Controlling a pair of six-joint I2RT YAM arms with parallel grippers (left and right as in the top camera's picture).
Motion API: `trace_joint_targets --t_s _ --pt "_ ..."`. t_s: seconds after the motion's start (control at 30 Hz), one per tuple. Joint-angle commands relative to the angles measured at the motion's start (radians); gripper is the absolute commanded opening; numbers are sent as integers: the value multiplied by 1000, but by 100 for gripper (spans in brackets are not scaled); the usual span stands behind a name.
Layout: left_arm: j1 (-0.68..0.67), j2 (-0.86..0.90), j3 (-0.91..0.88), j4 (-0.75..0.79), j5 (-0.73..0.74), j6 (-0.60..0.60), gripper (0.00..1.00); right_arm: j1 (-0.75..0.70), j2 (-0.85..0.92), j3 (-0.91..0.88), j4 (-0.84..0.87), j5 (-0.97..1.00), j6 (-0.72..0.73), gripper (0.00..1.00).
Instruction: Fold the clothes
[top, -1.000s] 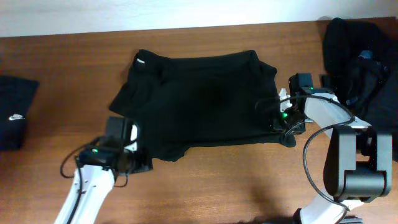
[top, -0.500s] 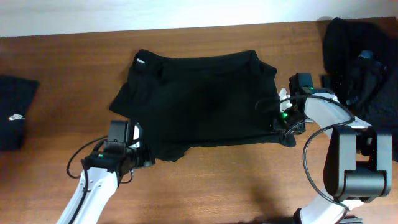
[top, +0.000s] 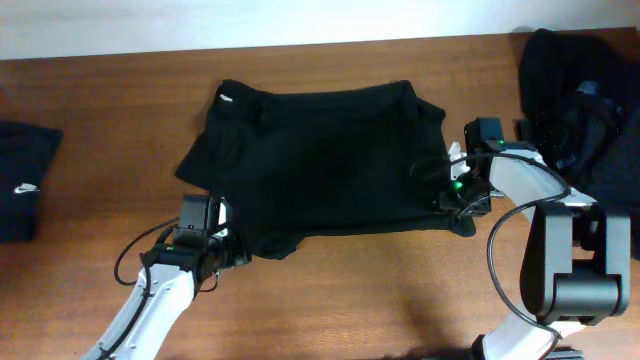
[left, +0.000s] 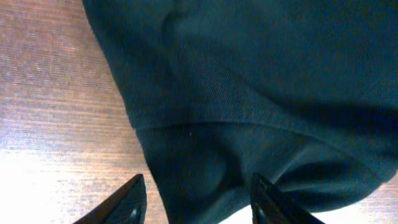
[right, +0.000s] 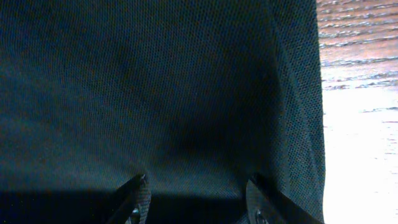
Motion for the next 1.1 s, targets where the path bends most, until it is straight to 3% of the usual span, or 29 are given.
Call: trace_joint_targets --t_s 0.0,0.3,0.4,0.5,0.57,0.67,0.8,1.07 --pt "0 10 -23 10 7 -9 53 -8 8 -8 8 -16 -3 56" --pt "0 82 -31 31 -37 -8 53 -8 8 -8 9 -16 -3 56" --pt "0 94 -31 50 -37 -8 44 -8 8 -8 8 -16 -3 56" --pt "0 89 -23 62 -23 -8 20 -8 8 -8 8 -16 -3 56" --pt "0 82 -10 61 -5 -8 13 -8 8 -8 8 -16 -3 56" --pt "0 64 13 56 24 -5 12 -8 8 -8 8 -16 -3 56" --pt "0 37 62 14 26 -5 1 -8 8 -8 8 -16 -3 56" --pt "0 21 196 -59 26 -6 1 -7 8 -8 8 -16 -3 56"
